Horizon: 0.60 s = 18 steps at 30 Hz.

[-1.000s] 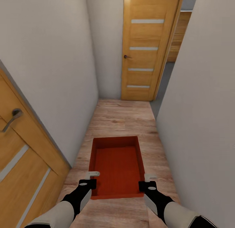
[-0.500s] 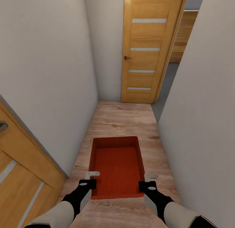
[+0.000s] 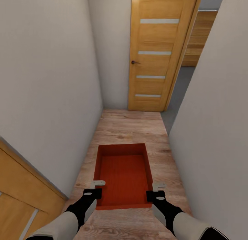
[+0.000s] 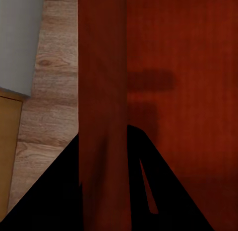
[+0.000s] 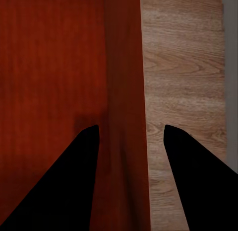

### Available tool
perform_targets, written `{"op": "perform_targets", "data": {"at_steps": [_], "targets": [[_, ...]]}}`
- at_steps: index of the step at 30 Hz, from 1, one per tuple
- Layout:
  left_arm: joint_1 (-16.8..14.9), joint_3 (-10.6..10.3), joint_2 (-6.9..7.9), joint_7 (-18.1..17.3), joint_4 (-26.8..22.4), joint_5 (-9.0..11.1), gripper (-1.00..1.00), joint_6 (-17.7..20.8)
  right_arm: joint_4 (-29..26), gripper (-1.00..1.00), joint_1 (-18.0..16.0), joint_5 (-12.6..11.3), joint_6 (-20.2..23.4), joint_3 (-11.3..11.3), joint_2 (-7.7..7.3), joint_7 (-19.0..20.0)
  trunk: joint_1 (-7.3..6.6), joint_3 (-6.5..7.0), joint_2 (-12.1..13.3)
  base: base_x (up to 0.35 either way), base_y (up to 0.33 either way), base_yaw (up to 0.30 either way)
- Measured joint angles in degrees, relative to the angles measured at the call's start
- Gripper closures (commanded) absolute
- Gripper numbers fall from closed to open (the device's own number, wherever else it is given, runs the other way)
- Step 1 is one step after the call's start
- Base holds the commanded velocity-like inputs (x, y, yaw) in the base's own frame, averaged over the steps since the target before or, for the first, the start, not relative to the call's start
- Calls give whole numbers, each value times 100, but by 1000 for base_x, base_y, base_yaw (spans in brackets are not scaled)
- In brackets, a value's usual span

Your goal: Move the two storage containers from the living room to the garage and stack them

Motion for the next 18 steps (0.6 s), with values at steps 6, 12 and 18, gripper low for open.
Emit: {"op": "perform_targets", "data": {"at_steps": [6,12,18], "targets": [[1,-2,4,-5,0,5,100,0,0,100,0,0,3,2,4,-6,0,0,0,324,0,0],[0,-2,5,-7,0,3,100,0,0,100,0,-1,1,2,5,-7,0,0,0,324,0,0],[1,1,3,-3,0,1,100,0,0,100,0,1,2,0,2,-2,0,0,0,324,0,0]]}}
